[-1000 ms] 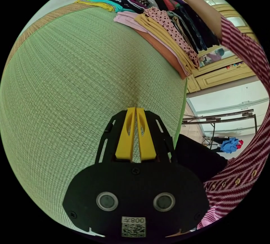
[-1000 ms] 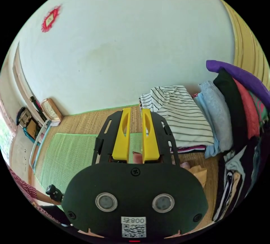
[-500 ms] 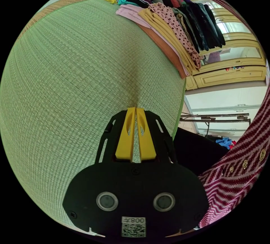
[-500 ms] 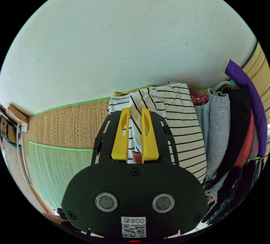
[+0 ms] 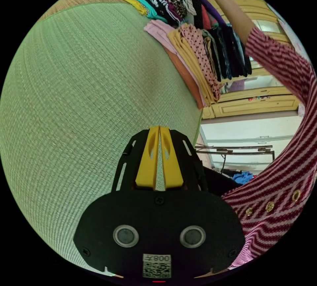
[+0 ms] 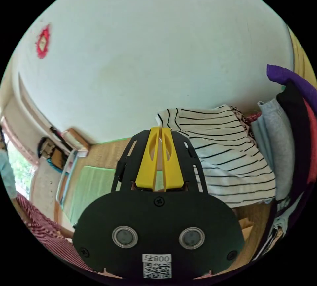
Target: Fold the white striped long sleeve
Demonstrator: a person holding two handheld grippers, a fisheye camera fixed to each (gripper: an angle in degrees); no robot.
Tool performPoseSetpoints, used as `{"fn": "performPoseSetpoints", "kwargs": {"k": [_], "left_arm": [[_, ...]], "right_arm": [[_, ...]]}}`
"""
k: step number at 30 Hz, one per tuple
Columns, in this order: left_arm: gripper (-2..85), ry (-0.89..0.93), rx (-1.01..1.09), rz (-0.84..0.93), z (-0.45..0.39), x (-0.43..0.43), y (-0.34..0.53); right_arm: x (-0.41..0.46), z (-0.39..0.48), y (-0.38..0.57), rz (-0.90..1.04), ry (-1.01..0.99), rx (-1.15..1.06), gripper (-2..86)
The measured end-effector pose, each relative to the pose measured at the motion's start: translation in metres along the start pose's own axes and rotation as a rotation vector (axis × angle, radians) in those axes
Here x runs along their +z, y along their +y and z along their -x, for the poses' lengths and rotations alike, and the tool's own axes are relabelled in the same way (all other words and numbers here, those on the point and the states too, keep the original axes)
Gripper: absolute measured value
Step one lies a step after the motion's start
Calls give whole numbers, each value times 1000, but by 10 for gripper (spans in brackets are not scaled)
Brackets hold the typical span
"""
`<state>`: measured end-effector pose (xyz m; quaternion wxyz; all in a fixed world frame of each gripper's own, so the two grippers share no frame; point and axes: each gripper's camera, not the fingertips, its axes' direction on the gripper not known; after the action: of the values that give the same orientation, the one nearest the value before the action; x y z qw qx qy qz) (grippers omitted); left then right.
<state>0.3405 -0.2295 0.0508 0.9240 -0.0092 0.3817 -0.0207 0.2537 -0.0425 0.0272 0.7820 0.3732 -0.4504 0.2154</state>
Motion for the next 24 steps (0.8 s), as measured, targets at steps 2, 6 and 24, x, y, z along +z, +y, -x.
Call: {"fn": "performPoseSetpoints", "kwargs": {"k": [2, 6, 24], "left_arm": [[2, 3, -11, -48, 5, -16, 15], [3, 18, -43, -165, 20, -56, 59], [60, 356, -160, -692, 47, -155, 392]], "right_arm": [[-32, 18, 15, -36, -96, -27, 6], [-93, 65, 51, -81, -252, -85, 6], [-208, 286, 236, 140, -626, -254, 4]]}}
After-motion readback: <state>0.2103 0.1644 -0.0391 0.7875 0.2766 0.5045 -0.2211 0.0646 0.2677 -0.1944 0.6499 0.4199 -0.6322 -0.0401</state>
